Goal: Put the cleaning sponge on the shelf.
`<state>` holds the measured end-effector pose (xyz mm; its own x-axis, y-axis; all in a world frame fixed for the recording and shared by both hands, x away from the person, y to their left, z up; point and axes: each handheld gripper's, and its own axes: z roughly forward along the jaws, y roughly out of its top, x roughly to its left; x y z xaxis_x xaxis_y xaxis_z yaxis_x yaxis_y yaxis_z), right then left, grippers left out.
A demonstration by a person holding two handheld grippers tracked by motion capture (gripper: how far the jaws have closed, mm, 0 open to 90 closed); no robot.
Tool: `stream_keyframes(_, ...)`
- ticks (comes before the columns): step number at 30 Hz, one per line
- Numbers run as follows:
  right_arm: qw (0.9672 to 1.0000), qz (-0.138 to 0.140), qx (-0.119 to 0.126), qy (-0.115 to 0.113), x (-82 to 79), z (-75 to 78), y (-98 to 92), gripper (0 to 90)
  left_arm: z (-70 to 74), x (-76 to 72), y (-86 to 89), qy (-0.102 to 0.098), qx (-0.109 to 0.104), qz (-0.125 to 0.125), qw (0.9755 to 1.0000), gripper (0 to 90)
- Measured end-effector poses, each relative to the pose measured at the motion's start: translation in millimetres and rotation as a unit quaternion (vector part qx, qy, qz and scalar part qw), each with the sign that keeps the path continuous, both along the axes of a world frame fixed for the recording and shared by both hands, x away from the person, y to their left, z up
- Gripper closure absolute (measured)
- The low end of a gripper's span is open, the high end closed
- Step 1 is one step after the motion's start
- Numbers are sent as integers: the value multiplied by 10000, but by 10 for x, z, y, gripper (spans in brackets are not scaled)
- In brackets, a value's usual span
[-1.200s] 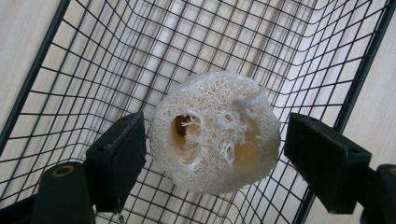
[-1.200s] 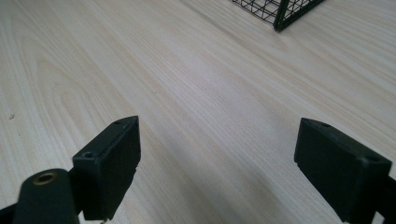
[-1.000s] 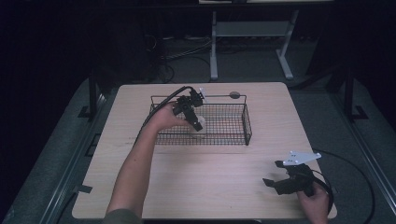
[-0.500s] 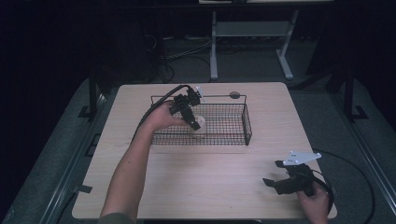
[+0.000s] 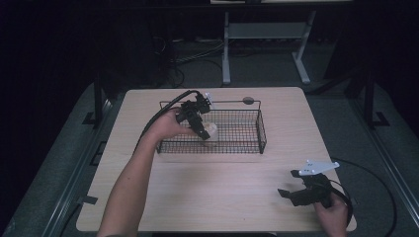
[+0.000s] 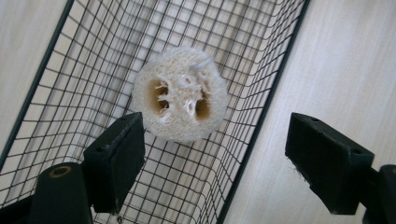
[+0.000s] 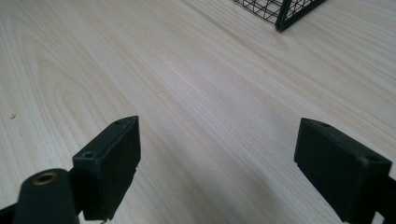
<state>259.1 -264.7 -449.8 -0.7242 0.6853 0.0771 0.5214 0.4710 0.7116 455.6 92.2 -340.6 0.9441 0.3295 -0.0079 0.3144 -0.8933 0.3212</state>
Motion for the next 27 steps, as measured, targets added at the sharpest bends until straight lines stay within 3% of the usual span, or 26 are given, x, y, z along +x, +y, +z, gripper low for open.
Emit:
stream_keyframes(14, 10000, -3, -19, -14, -12, 4, 1, 142, 138, -205, -23, -141, -21, -250, 9996, 193)
stream_keyframes(18, 10000, -13, -23, -25, -7, 1, -5, 142, 180, -288, -22, -199, -187, -342, 9990, 199)
stream_keyframes(27, 10000, -64, -31, -28, -20, 8, -22, 142, 182, -482, -13, -268, -104, -479, 9984, 194)
